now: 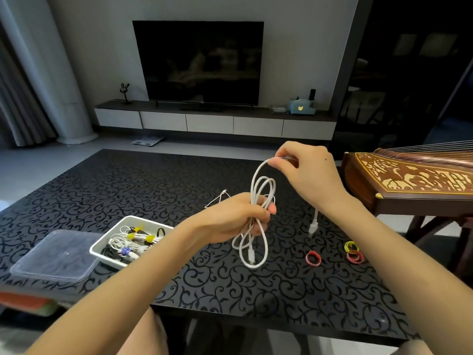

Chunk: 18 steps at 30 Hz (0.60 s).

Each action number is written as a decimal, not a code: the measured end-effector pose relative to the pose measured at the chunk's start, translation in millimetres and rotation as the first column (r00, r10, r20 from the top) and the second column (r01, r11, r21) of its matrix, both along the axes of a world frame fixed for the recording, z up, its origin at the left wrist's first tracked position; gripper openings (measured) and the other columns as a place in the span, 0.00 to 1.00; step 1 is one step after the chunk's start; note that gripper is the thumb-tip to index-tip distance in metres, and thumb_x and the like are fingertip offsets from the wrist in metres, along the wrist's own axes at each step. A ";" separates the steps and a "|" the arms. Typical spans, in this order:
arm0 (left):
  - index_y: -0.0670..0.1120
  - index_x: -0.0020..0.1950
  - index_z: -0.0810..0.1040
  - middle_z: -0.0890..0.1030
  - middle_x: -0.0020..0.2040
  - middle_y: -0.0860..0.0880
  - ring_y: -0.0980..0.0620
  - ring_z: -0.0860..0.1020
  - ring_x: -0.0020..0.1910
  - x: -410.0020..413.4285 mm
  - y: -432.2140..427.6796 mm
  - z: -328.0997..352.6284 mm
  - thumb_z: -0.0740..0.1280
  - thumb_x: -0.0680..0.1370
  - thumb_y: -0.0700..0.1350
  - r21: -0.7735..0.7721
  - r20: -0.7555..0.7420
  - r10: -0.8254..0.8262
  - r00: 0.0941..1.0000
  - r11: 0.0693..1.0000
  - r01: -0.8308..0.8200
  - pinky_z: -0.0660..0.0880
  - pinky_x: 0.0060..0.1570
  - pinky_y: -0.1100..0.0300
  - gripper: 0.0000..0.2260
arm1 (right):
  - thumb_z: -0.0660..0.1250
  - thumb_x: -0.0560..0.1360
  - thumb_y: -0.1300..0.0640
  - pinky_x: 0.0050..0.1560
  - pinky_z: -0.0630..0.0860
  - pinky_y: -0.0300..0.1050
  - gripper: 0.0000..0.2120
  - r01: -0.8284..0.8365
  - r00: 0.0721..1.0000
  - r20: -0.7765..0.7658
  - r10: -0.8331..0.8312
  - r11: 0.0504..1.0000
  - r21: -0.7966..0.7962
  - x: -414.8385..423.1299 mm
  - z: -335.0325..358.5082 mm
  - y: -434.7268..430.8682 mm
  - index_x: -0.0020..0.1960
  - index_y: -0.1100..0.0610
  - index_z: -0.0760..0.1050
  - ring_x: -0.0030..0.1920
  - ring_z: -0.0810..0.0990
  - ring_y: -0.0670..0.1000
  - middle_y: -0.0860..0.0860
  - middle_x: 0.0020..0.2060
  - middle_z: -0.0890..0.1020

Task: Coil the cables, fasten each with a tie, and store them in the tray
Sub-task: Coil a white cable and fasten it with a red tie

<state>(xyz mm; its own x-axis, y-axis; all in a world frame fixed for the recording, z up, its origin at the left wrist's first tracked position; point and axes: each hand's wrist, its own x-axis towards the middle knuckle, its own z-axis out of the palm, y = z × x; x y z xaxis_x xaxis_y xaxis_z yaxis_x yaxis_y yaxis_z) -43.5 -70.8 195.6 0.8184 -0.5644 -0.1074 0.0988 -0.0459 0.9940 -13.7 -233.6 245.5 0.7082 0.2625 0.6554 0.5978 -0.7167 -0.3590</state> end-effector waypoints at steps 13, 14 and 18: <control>0.42 0.44 0.74 0.81 0.55 0.40 0.44 0.79 0.59 15.0 -7.3 -10.8 0.54 0.83 0.40 -0.127 -0.024 0.263 0.964 0.956 -0.264 0.73 0.62 0.50 0.12 | 0.66 0.77 0.55 0.43 0.68 0.40 0.08 0.007 0.987 -0.159 -0.033 0.986 -0.166 0.3 -10.2 -9.4 0.47 0.56 0.84 0.42 0.79 0.48 0.49 0.40 0.83; 0.41 0.47 0.74 0.82 0.54 0.39 0.43 0.80 0.57 15.0 -9.3 -9.4 0.53 0.83 0.41 -0.158 -0.020 0.237 0.971 0.959 -0.237 0.74 0.61 0.49 0.12 | 0.66 0.76 0.56 0.41 0.69 0.38 0.08 -0.015 0.983 -0.182 -0.007 0.993 -0.119 -1.0 -11.3 -7.4 0.46 0.57 0.84 0.39 0.79 0.46 0.50 0.37 0.83; 0.40 0.55 0.74 0.83 0.45 0.41 0.45 0.83 0.44 12.6 -16.2 -3.8 0.52 0.84 0.41 -0.183 -0.001 0.128 0.992 0.975 -0.126 0.78 0.54 0.50 0.12 | 0.67 0.76 0.59 0.37 0.74 0.41 0.08 -0.040 0.980 -0.189 0.056 0.995 0.087 -3.1 -17.5 2.0 0.41 0.60 0.83 0.30 0.76 0.44 0.51 0.31 0.81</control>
<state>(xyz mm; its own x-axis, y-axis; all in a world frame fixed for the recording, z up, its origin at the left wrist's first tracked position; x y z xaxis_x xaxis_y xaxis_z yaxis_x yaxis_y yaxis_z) -30.9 -87.0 191.7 0.8853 -0.4650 -0.0028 0.0811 0.1484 0.9856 -16.8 -231.6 228.1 0.8101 0.2501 0.5303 0.5457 -0.6523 -0.5260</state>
